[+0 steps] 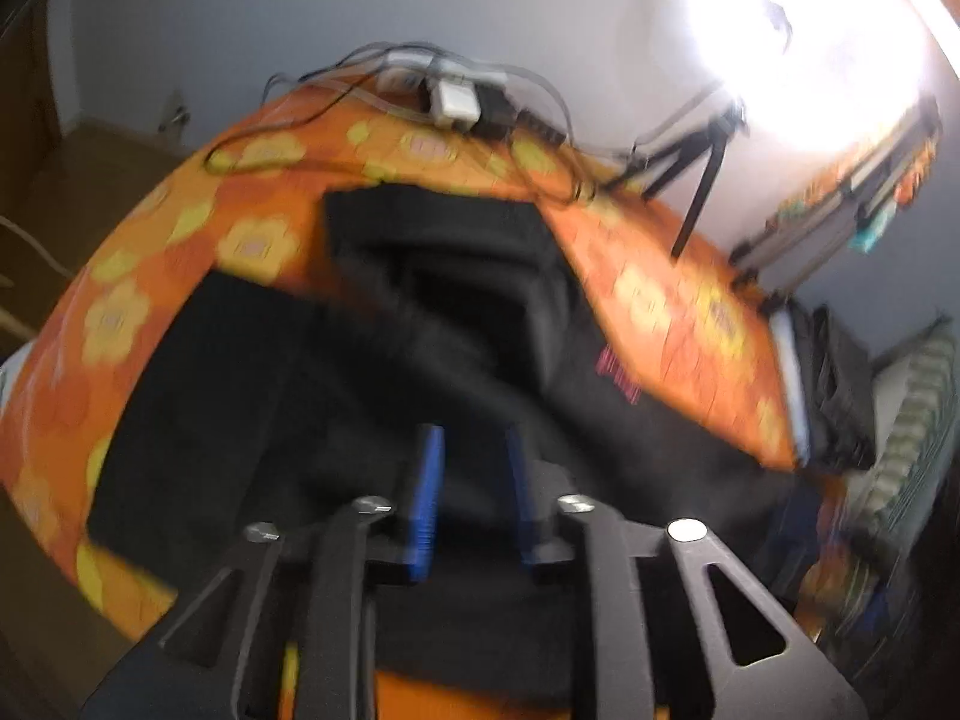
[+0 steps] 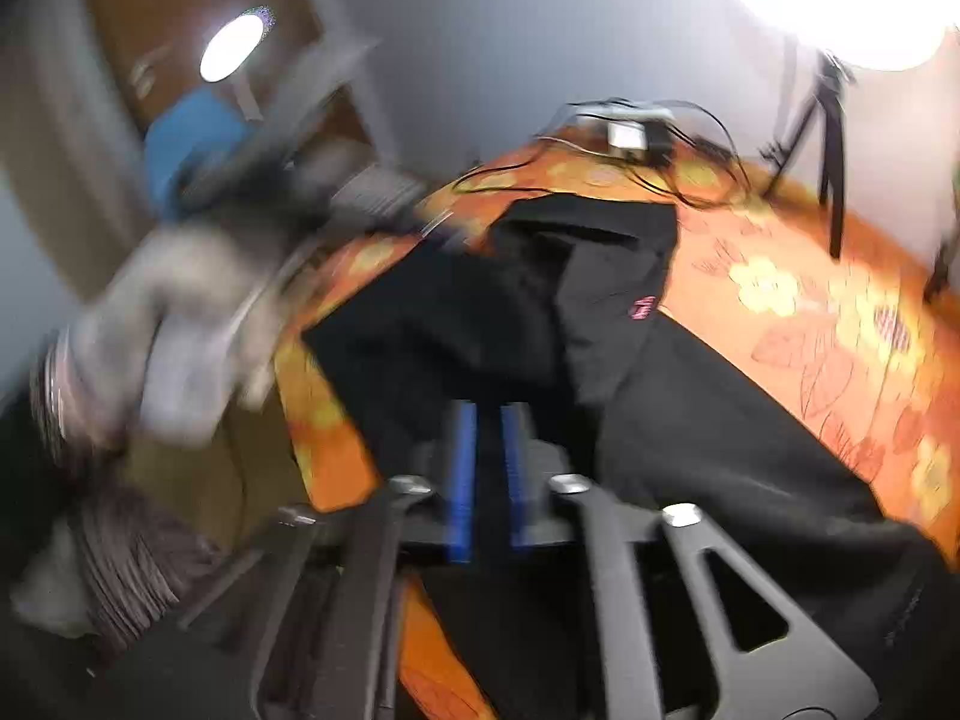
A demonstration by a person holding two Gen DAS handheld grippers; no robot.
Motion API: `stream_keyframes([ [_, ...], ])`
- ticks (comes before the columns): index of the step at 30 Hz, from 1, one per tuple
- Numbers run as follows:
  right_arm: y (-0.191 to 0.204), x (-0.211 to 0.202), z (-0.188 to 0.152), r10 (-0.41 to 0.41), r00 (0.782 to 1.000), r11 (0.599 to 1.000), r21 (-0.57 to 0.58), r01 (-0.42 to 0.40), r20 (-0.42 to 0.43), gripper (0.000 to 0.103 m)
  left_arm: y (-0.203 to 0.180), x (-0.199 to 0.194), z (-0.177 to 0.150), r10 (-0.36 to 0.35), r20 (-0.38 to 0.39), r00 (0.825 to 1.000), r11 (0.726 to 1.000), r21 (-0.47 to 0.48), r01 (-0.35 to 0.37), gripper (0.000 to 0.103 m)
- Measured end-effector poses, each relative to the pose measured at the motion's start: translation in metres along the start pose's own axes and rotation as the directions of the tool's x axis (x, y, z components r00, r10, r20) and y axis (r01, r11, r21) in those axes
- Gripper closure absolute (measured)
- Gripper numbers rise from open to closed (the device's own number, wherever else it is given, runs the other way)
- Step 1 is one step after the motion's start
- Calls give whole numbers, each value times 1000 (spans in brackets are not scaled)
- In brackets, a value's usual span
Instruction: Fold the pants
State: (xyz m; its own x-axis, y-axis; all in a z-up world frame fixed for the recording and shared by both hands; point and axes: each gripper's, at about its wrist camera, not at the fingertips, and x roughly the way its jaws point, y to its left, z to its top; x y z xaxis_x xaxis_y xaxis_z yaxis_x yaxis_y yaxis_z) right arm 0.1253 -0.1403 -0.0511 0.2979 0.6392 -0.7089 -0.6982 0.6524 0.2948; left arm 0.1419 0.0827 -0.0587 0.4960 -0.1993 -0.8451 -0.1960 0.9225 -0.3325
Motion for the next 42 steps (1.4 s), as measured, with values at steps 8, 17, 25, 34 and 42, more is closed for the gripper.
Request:
stream_keyframes([
  [8,-84,66,71,-86,995,963,252,98,-59,46,36,13,-61,-49,-57,997,996,-81,44,74],
  [17,-145,152,92,-12,994,873,485,62,-105,46,73,7,-42,-15,-7,1000,991,-135,14,74],
  [25,-118,169,105,-44,993,924,373,82,-109,97,113,16,-38,-15,-29,999,971,-237,8,74],
  [34,-66,107,130,-24,999,966,256,16,27,98,130,8,-41,-15,-16,1000,962,-272,11,74],
  [42,36,119,127,129,992,986,104,-128,-7,99,147,-27,-36,-22,89,996,943,-328,50,70],
])
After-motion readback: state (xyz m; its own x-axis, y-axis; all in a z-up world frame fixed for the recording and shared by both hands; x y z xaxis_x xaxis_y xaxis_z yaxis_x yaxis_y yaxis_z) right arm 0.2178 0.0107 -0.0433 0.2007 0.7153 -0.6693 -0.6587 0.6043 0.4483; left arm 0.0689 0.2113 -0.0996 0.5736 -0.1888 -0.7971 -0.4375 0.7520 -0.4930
